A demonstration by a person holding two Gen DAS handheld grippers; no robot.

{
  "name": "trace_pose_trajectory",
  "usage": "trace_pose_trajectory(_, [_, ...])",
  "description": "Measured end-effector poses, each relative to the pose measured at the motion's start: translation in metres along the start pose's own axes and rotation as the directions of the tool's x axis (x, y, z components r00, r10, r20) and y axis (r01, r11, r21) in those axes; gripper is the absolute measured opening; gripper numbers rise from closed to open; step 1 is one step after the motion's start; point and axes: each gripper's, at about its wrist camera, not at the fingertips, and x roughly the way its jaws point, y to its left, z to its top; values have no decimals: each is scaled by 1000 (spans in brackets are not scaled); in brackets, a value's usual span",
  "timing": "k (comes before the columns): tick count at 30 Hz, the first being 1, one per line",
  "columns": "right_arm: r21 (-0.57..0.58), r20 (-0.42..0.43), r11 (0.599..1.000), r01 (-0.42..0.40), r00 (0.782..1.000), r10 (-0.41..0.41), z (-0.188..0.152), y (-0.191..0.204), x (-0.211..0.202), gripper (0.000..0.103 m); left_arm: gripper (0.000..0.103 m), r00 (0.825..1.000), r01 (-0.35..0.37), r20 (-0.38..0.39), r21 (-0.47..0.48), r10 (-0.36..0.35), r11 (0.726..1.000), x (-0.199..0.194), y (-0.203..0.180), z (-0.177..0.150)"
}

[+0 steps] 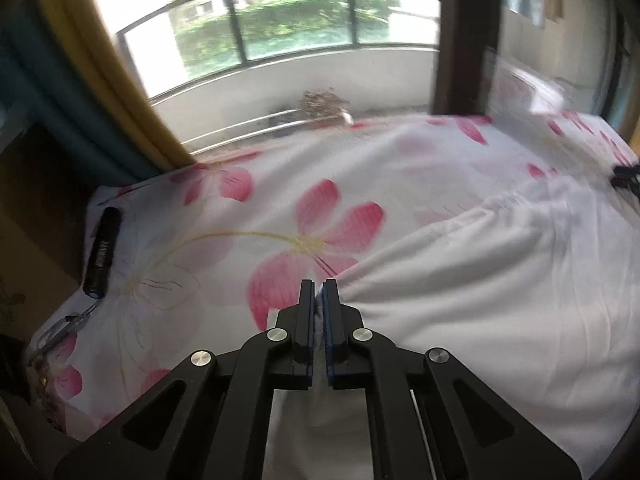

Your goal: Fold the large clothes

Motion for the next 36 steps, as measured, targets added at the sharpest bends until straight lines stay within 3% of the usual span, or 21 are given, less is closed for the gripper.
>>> trace_pose_trajectory(3, [16,-5,998,60,998,-60,6,-5,3,33,5,999,-39,-20,-70,37,997,7,10,5])
trace_pose_trajectory(6, [35,-12,994,105,994,-105,7,-8,-1,33,7,1000,-19,-23,-106,17,994,2,17,5])
trace_pose_trajectory(8, [50,2,990,128,992,-129,5,-10,-11,34,20,1000,-13,-7,-125,12,992,-7,21,1])
trace_pose_trajectory(9, [57,6,990,130,991,-130,4,-10,-16,34,33,1000,-14,-3,-139,14,990,-13,25,-2])
trace_pose_trajectory(10, [61,7,989,131,991,-132,1,-9,-23,34,39,1000,-17,1,-155,17,988,-18,28,-6])
trace_pose_trajectory(18, [52,41,996,68,997,-70,-20,27,-69,34,41,1000,11,7,-256,-10,967,-61,40,-55])
trace_pose_trajectory(21, [61,58,998,32,998,-36,-30,46,-83,46,41,999,31,-8,-296,-35,955,-73,41,-76])
trace_pose_trajectory(23, [77,70,997,1,997,-6,-37,56,-90,59,41,996,80,-12,-311,-88,947,-79,37,-90])
trace_pose_trajectory(27, [84,82,996,-32,996,25,-54,74,-100,61,41,990,129,-18,-296,-141,946,-92,20,-113])
trace_pose_trajectory(29, [99,73,995,-22,997,15,-64,78,-100,60,40,991,120,-24,-276,-132,953,-95,11,-125])
trace_pose_trajectory(31, [126,59,992,-5,998,-2,-75,78,-98,61,2,996,87,-14,-257,-93,963,-101,4,-134])
trace_pose_trajectory(34, [162,46,987,18,999,-25,-89,73,-98,63,1,996,90,3,-287,-93,954,-108,9,-141])
trace_pose_trajectory(36, [173,53,984,40,997,-49,-99,70,-97,72,1,997,72,18,-312,-70,947,-112,19,-142])
